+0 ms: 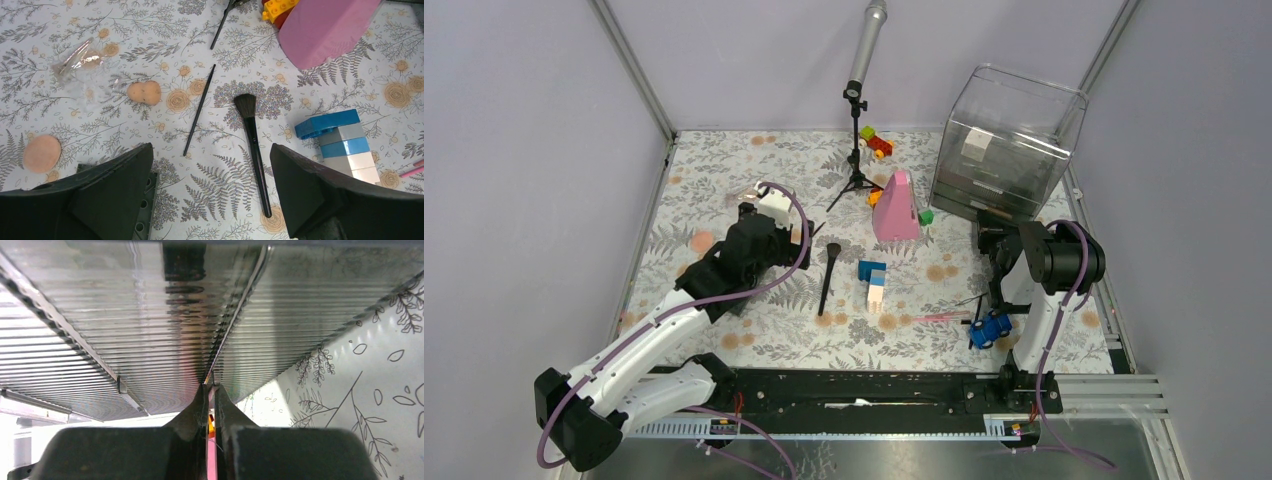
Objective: Organize the makeup
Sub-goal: Open the drawer in the storage box.
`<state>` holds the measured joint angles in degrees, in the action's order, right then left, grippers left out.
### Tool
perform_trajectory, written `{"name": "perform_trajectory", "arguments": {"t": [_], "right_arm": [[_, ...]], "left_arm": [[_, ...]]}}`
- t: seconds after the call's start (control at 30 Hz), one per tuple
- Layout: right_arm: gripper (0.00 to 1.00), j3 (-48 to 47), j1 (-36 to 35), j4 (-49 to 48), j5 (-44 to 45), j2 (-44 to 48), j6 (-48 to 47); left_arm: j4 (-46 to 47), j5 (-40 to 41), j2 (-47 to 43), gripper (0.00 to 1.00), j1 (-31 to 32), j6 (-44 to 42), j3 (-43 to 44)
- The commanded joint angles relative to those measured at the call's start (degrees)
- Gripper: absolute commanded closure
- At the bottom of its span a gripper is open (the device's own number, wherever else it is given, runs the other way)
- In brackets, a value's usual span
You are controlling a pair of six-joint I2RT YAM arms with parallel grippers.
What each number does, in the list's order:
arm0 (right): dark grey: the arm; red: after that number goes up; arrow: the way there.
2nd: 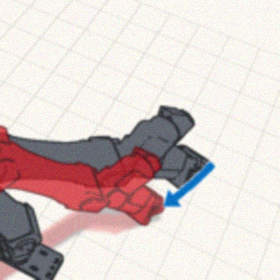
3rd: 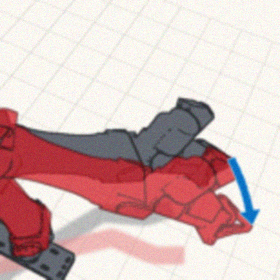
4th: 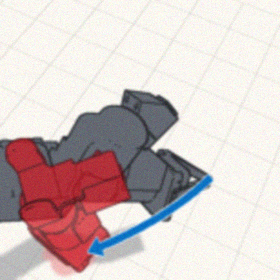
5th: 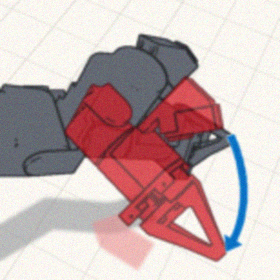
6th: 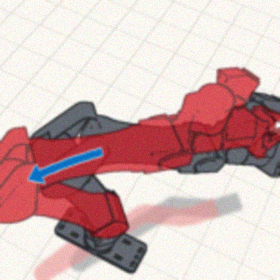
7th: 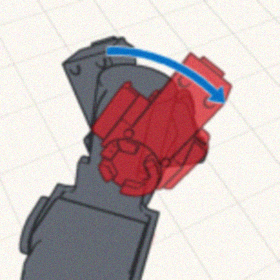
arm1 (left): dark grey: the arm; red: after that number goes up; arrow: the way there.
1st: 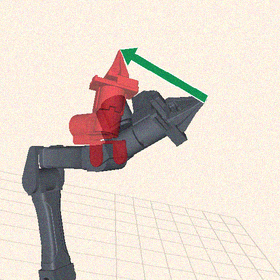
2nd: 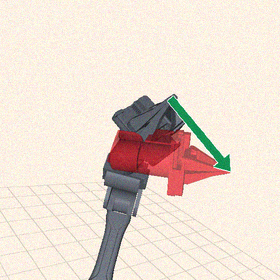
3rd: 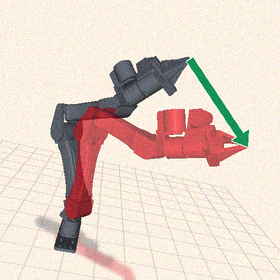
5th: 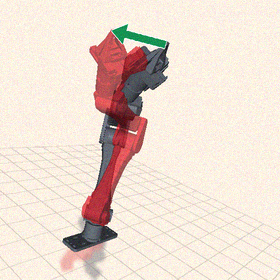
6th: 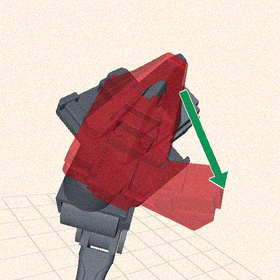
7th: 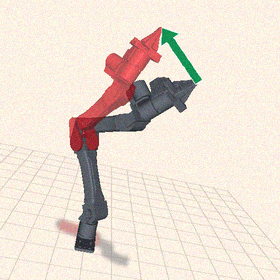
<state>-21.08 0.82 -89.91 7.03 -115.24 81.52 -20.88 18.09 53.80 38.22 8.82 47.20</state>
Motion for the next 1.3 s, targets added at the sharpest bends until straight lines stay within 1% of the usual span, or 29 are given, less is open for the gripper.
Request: {"name": "perform_trajectory", "arguments": {"t": [0.0, 0.53, 0.77, 0.97, 1.07, 1.27], "right_arm": [[1.0, 0.2, 0.6, -6.3, 2.2, -0.1, -3.9], [1.0, 8.5, 0.3, -6.4, -4.6, 3.4, -5.5], [1.0, 13.3, -0.2, -6.4, -4.6, 4.9, -5.5], [1.0, 15.1, -0.5, -6.4, -6.0, 5.8, -6.4], [1.0, 15.8, -2.9, -6.4, -6.2, 6.2, -6.2], [1.0, 18.5, -4.4, -6.4, -5.6, 7.2, -6.5]], "left_arm": [[2.3, -1.2, 0.3, 0.01, -0.3, -0.6, -0.3], [2.3, -1.7, 0.8, 0.01, -0.4, -0.6, -0.1], [2.3, -2.1, 1.0, 0.01, -0.5, -0.7, -0.2], [2.3, -2.5, 1.2, 0.01, -0.6, -0.7, -0.1], [2.3, -2.7, 1.4, 0.01, -0.7, -0.7, 0.0], [2.3, -3.0, 1.3, 0.01, -0.8, -0.8, -0.1]]}}
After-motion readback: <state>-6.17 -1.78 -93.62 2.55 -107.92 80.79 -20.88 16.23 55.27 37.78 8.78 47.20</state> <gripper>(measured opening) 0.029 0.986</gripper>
